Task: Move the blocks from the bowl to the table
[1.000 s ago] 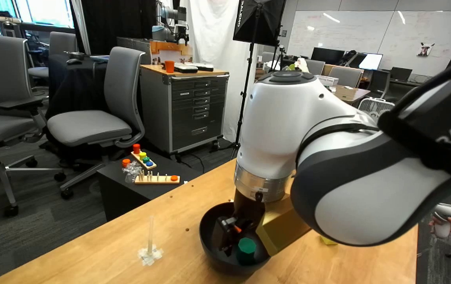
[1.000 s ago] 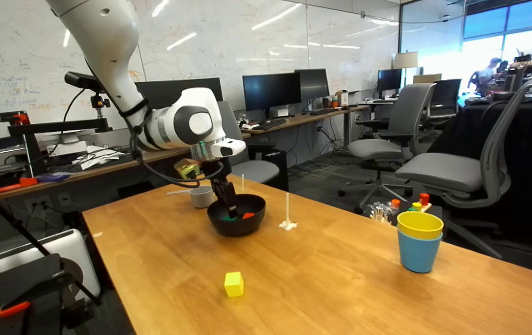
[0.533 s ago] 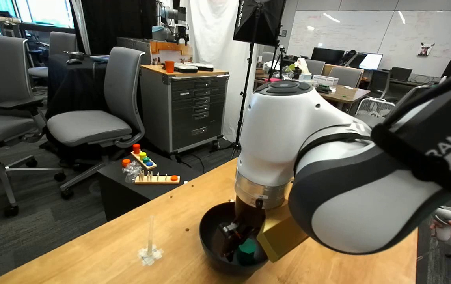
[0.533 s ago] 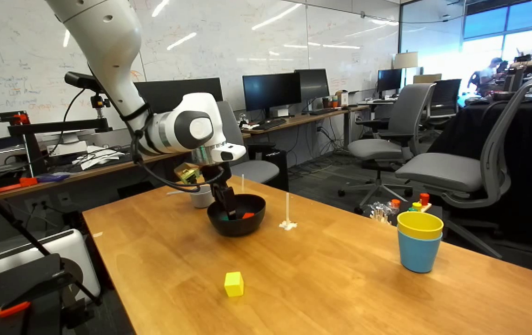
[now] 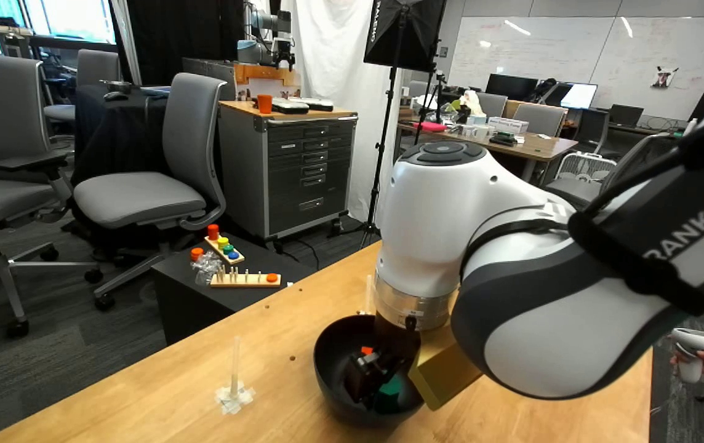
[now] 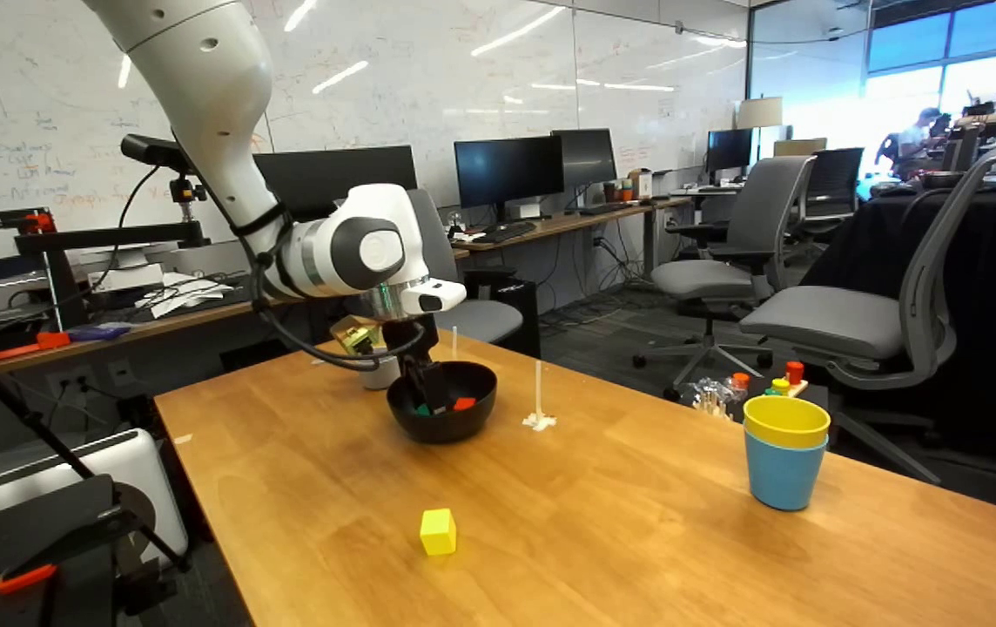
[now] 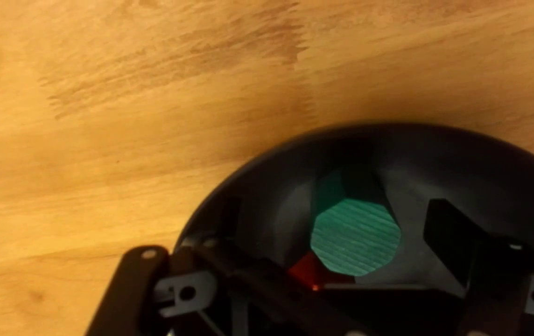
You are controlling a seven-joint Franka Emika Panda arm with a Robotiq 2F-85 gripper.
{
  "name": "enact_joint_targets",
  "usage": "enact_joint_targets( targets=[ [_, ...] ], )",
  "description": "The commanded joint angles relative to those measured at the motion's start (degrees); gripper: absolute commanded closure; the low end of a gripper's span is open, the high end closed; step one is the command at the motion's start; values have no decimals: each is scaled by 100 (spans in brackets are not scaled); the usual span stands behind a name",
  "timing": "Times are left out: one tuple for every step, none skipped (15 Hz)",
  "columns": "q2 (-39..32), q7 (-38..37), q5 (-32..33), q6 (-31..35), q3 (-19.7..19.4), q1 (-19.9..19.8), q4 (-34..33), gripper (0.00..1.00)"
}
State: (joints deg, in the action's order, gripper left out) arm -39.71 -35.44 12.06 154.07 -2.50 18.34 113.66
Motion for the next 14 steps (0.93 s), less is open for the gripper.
enact_joint_targets(
  targets=[
    [-129,164,-204,-55,-129,104,-162,27],
    [-140,164,-214,-57,-129,102,-170,34],
    [-146,163,-223,-60,-129,101,-174,44],
    [-148,168,-234,-63,-123,100,-180,51],
    [-145,168,-247,-65,-117,103,-187,58],
    [-142,170,-259,-70,-112,104,-194,66],
    [-135,172,-269,-73,-102,109,-200,73],
    [-129,174,-278,-74,-95,115,-205,82],
    [-122,175,-292,-75,-87,121,-209,83],
    [-111,183,-309,-82,-77,130,-214,83],
    [-104,191,-334,-86,-70,142,-220,83],
    [-87,200,-345,-88,-63,159,-224,83],
    [-75,206,-352,-87,-58,175,-229,83],
    [-52,210,-355,-88,-50,195,-234,83]
  ],
)
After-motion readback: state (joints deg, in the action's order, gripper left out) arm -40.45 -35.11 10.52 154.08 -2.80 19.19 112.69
